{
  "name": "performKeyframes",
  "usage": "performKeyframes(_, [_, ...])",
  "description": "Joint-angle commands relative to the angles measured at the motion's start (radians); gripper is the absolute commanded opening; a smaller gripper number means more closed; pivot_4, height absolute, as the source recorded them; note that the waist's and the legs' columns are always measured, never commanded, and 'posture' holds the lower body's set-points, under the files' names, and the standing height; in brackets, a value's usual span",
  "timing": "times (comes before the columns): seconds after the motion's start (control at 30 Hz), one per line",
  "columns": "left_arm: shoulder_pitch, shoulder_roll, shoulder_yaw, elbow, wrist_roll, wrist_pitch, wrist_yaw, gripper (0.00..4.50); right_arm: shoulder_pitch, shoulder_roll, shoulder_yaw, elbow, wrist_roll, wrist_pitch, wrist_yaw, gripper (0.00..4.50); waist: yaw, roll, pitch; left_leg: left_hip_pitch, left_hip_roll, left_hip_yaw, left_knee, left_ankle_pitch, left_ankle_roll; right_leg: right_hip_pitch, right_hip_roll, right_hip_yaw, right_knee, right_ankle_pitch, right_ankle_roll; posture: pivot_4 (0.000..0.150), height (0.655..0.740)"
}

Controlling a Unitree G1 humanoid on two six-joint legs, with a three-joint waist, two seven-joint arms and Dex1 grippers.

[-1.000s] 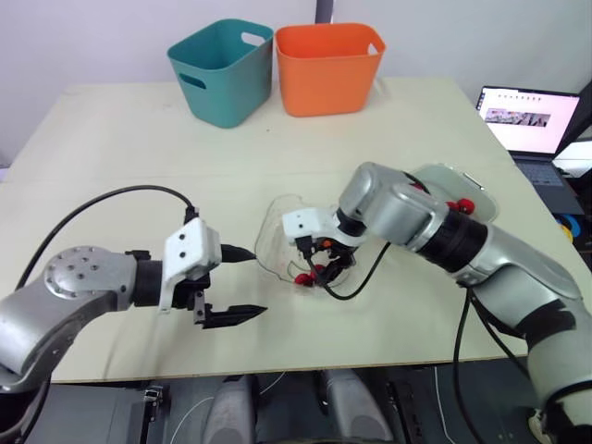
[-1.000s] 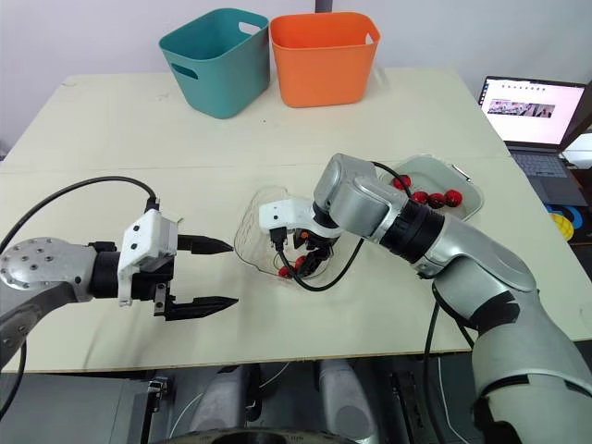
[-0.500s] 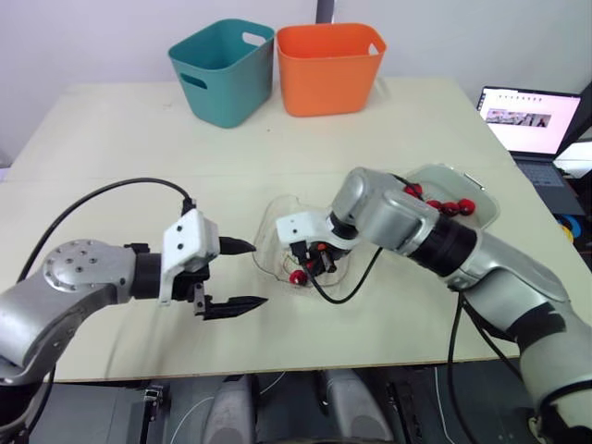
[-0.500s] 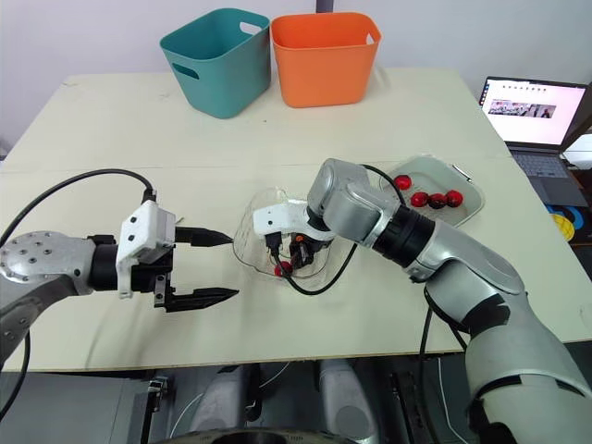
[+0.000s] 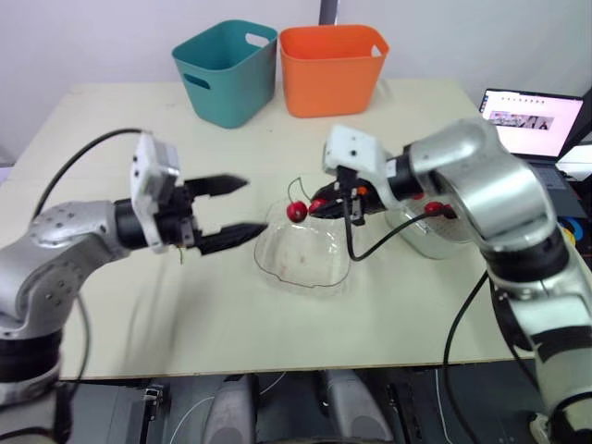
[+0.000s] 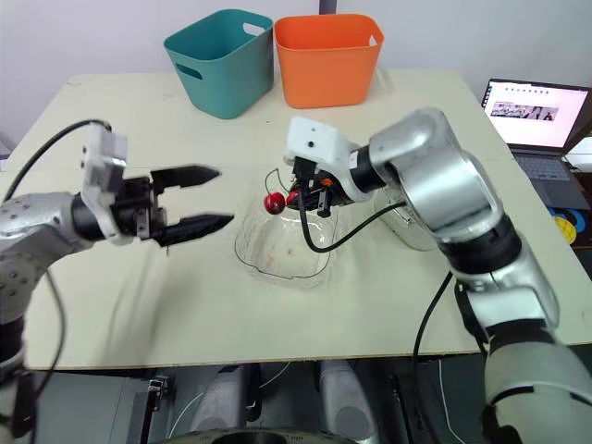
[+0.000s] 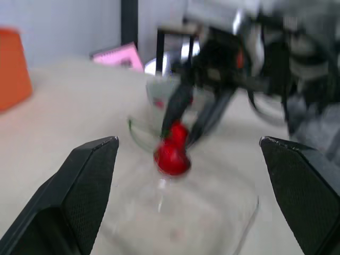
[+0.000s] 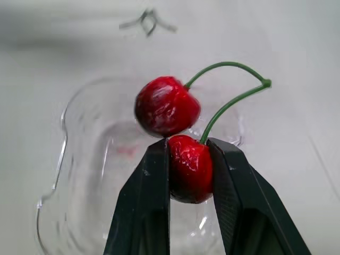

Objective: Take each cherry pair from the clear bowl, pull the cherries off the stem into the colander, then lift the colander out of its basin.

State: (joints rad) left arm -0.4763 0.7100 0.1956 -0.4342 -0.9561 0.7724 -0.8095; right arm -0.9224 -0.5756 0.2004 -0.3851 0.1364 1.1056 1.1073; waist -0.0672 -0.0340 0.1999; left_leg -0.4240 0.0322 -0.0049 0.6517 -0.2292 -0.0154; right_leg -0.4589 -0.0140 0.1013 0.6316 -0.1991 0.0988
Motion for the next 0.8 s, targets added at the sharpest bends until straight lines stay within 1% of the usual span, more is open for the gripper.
performKeyframes(0.03, [-0.054, -0.078, -0.005, 0.022, -0.039, -0.001, 0.082, 4.50, 0.067, 0.070, -0.171, -0.095, 0.026, -0.063, -0.159, 0.79, -0.001, 0.000, 0.000, 0.000, 0.000, 0.000, 0.000, 0.000, 0.000, -0.001, 0.000, 0.000, 0.000, 0.000, 0.000, 0.150, 0.7400])
performKeyframes(0.13, [-0.111, -0.177, -0.044, 0.073, -0.002, -0.034, 0.128, 4.50, 0.188, 0.172, -0.285, -0.156, 0.077, -0.130, -0.264, 0.79, 0.006, 0.000, 0.000, 0.001, 0.000, -0.002, -0.001, 0.000, 0.000, 0.001, 0.001, -0.001, 0.000, 0.000, 0.000, 0.150, 0.7400])
performKeyframes(0.2, [-0.141, -0.231, -0.080, 0.105, 0.034, -0.059, 0.131, 4.50, 0.246, 0.213, -0.321, -0.173, 0.094, -0.171, -0.322, 0.79, 0.008, 0.000, 0.000, 0.001, 0.000, -0.002, 0.000, 0.000, 0.000, 0.002, 0.001, -0.001, 0.000, 0.000, 0.000, 0.150, 0.7400])
performKeyframes(0.3, [-0.191, -0.291, -0.124, 0.167, 0.094, -0.110, 0.119, 4.50, 0.291, 0.218, -0.340, -0.189, 0.115, -0.215, -0.370, 0.79, 0.008, 0.000, 0.000, 0.001, 0.000, -0.001, 0.000, 0.000, 0.000, 0.002, 0.000, 0.000, 0.000, 0.000, 0.000, 0.150, 0.7400])
performKeyframes(0.37, [-0.242, -0.326, -0.152, 0.217, 0.131, -0.141, 0.101, 4.50, 0.321, 0.192, -0.345, -0.211, 0.136, -0.227, -0.375, 0.79, 0.010, 0.000, 0.000, 0.001, 0.000, -0.001, 0.000, 0.000, 0.000, 0.002, 0.001, 0.000, 0.000, 0.000, 0.000, 0.150, 0.7400])
performKeyframes(0.43, [-0.273, -0.334, -0.156, 0.249, 0.142, -0.146, 0.078, 4.50, 0.341, 0.153, -0.332, -0.226, 0.153, -0.235, -0.366, 0.79, 0.010, 0.000, 0.000, 0.001, 0.000, -0.001, -0.001, 0.000, 0.000, 0.002, 0.001, 0.000, 0.000, 0.000, 0.000, 0.150, 0.7400])
performKeyframes(0.67, [-0.339, -0.262, -0.173, 0.319, 0.143, -0.089, -0.043, 4.50, 0.367, 0.026, -0.281, -0.259, 0.188, -0.319, -0.328, 0.79, -0.003, 0.000, 0.000, 0.003, 0.000, -0.001, -0.002, 0.000, 0.000, 0.002, 0.002, 0.000, 0.000, 0.000, 0.000, 0.150, 0.7400])
performKeyframes(0.8, [-0.366, -0.245, -0.182, 0.331, 0.148, -0.063, -0.081, 4.50, 0.369, -0.022, -0.248, -0.254, 0.191, -0.357, -0.324, 0.79, -0.001, 0.000, 0.000, 0.003, 0.000, -0.001, -0.002, 0.000, 0.000, 0.003, 0.002, 0.000, -0.001, 0.000, 0.000, 0.150, 0.7400])
